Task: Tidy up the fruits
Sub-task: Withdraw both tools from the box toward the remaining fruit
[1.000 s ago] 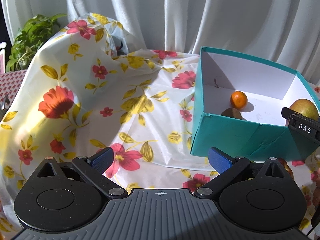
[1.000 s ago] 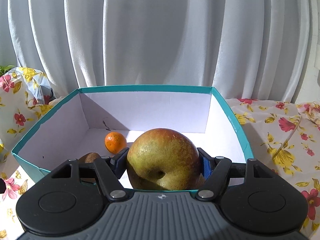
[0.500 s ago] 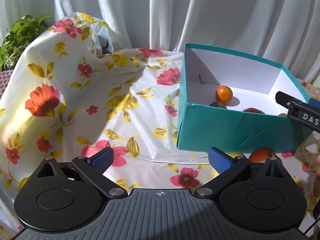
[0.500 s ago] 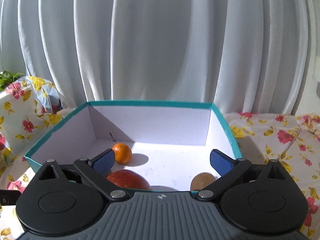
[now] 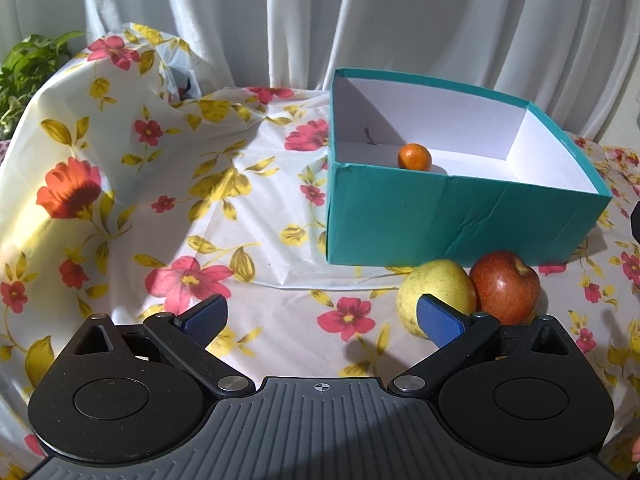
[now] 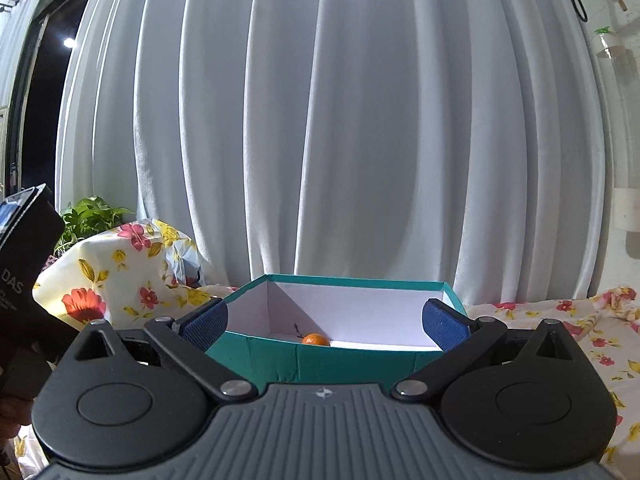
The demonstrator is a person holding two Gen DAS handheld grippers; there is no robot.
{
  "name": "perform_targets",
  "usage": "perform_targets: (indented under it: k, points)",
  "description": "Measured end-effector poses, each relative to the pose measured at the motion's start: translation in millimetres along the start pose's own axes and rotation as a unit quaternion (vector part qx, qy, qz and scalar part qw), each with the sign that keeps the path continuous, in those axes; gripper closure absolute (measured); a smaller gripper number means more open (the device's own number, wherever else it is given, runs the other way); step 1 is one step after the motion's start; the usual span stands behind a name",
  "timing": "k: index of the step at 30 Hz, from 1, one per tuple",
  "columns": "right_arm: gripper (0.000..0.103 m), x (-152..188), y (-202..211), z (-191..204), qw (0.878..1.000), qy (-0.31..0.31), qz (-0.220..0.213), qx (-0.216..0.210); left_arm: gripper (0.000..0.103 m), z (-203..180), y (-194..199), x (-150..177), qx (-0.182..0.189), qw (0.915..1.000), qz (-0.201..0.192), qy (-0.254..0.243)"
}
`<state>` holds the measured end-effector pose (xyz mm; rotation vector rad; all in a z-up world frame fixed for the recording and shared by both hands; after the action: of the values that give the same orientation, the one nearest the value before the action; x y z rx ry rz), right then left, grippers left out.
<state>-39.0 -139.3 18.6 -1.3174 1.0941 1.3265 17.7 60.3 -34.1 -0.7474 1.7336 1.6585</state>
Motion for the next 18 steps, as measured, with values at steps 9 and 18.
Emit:
perform_targets:
  k: [9,18]
  points:
    - [0.0,-8,26,-18,0.998,-0.067,-0.013,-0.001,0.0,-15,6,6,0.014,0.9998,0.006,-0.014]
    - [0.0,-2,27,-33,0.994,-0.106,0.017,0.033,0.0,-11,12,12,0.021,0.9996,0.016,0.003]
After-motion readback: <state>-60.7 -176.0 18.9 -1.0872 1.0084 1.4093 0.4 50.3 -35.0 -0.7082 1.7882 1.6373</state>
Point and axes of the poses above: each gripper's, at about its wrist camera, not at the fingertips, and y roughly against the way its jaws point, z to its left, x to its underside, the point moved 6 cm from there along -y, roughly the way its jaws point, and after that the axes turned 9 degrees about -z, right-handed, at the moved point
